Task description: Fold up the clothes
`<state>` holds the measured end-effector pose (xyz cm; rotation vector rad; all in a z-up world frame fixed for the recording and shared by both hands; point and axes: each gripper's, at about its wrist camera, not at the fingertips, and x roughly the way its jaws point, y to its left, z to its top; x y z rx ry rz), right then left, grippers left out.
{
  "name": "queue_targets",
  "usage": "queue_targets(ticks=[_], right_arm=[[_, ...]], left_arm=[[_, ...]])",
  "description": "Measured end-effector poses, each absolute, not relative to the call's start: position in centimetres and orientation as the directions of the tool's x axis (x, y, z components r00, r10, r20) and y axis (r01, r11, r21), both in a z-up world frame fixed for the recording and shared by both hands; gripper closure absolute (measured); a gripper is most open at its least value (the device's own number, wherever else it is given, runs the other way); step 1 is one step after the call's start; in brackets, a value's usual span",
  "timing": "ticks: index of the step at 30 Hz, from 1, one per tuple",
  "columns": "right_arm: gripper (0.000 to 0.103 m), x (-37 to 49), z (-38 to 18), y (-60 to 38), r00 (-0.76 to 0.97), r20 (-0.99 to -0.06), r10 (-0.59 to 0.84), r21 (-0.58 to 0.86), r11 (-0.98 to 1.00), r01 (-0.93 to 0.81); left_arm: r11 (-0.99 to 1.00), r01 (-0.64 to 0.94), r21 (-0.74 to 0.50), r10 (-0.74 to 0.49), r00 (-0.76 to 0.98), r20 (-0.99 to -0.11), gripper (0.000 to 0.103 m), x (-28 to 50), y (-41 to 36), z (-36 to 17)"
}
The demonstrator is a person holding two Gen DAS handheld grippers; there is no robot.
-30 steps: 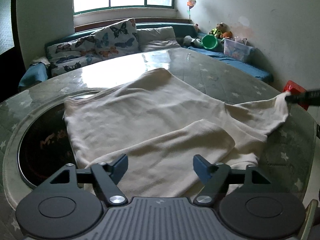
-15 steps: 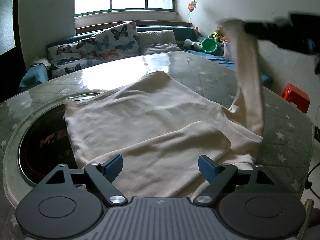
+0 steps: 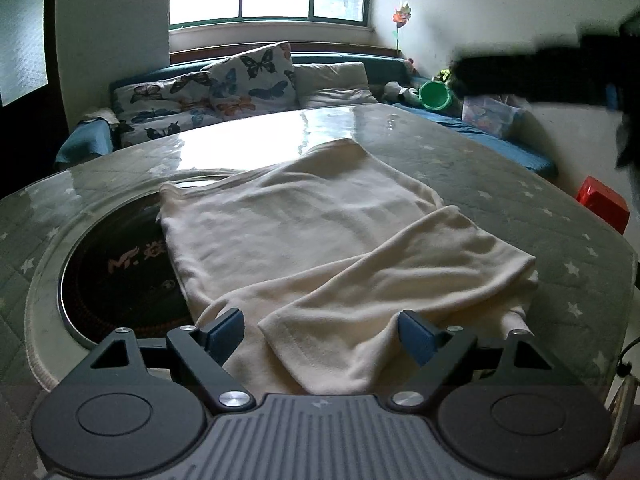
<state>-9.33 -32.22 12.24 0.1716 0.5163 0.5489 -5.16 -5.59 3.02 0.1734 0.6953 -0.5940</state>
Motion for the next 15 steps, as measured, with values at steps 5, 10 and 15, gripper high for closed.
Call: queue_targets(ticks=[5, 10, 15], right_arm=[[0.061, -11.6, 9.3, -35.1, 0.737, -0.575, 0.354, 0.164, 0.933, -0.32], [0.06, -14.2, 6.3, -36.8, 0.683, -0.671, 0.289, 0.148, 0.955, -0.258], [0.056, -14.5, 4.5, -36.9, 0.667, -0.692, 0.275, 0.157, 0.96, -0.232]], left_arm=[[0.812, 0.582, -0.034, -0.466, 0.613, -0.638, 0.018, -5.4, -5.3, 3.3], [0.814, 0.578, -0.061, -0.474, 0.6, -0.644, 0.017, -4.9, -4.5, 3.6], [0.829, 0.556, -0.061, -0.463, 0.621, -0.633, 0.017, -4.3, -3.9, 4.2]])
